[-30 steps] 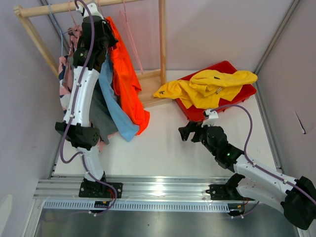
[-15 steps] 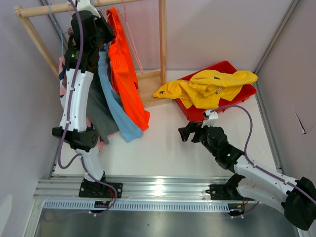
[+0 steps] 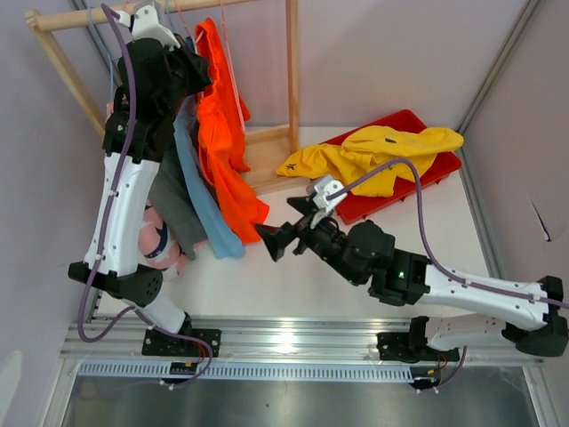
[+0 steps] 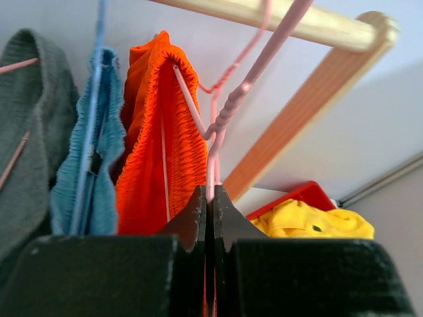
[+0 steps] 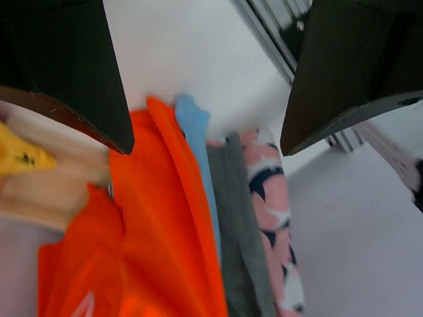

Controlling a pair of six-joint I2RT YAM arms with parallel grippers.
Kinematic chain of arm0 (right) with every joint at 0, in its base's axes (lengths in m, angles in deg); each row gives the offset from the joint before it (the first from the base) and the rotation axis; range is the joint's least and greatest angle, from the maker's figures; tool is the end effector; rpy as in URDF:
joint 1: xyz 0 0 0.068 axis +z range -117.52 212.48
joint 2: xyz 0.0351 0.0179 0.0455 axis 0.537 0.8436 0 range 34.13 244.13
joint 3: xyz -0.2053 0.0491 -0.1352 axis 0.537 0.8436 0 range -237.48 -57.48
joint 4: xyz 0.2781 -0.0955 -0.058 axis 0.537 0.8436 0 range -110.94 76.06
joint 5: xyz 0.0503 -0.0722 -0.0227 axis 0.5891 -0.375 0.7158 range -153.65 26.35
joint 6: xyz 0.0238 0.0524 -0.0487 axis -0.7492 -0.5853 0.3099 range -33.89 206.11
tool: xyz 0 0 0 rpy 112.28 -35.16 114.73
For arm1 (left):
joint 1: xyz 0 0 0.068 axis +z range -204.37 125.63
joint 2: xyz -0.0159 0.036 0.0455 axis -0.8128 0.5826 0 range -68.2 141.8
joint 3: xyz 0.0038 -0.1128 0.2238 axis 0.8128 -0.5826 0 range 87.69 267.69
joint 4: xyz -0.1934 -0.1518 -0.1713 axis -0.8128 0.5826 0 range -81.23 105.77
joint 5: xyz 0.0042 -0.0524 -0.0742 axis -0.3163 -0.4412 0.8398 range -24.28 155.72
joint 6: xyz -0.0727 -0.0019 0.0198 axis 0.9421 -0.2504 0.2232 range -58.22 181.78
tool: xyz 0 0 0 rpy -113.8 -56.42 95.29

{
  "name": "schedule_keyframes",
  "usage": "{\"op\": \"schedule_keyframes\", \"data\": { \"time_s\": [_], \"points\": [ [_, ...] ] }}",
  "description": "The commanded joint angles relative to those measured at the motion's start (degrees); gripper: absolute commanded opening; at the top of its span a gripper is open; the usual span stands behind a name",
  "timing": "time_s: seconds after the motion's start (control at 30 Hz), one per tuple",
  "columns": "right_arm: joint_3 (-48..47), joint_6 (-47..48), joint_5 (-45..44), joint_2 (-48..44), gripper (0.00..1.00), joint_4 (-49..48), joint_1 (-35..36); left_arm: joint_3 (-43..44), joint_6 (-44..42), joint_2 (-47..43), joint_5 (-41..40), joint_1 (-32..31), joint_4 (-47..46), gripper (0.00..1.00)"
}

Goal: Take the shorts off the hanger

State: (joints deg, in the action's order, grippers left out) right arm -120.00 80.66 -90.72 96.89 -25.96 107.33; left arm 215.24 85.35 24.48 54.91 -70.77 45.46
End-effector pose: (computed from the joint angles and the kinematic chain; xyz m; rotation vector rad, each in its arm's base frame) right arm 0.1130 0.3067 0.3975 -0.5296 1.4528 0.7733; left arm 0.3560 -0.0924 0.5623 -0.2477 1.5967 -0.3895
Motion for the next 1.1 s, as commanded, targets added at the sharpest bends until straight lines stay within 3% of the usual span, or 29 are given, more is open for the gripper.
{"op": "schedule_keyframes", "data": {
  "time_s": [0.0,0.3,0.53,0.67,0.77,0.83,0.87,1.07],
  "points": [
    [-9.0,10.2,-6.2,8.5,0.99,-2.2,1.6,2.8,1.7,-2.2,-2.2,-1.0,-5.1,0.0],
    [-26.1,15.1,-7.7,25.9,0.99,-4.7,1.6,-0.5,3.1,-5.2,-3.3,-2.0,-4.7,0.0],
    [-27.7,15.6,-10.6,32.2,0.99,-11.7,0.4,-2.5,3.8,-7.7,-2.9,-2.0,-4.2,0.0],
    [-27.0,17.8,-15.5,34.3,0.62,-16.9,-0.7,-6.2,3.5,-10.4,-3.3,-1.9,-4.5,0.0],
    [-25.6,18.5,-17.0,34.4,0.39,-19.6,-1.8,-8.0,3.8,-12.5,-3.2,-1.9,-4.1,0.0],
    [-25.1,17.9,-17.6,34.3,0.09,-20.2,-2.1,-10.4,3.8,-13.8,-3.1,-1.7,-4.4,0.0],
    [-24.1,17.8,-17.8,34.2,0.0,-20.1,-1.8,-10.8,3.8,-15.1,-2.9,-1.4,-4.7,0.0],
    [-14.1,15.3,-23.1,27.3,0.0,-21.0,3.8,-10.8,1.8,-15.3,-4.0,1.3,-5.4,0.0]
  ]
}}
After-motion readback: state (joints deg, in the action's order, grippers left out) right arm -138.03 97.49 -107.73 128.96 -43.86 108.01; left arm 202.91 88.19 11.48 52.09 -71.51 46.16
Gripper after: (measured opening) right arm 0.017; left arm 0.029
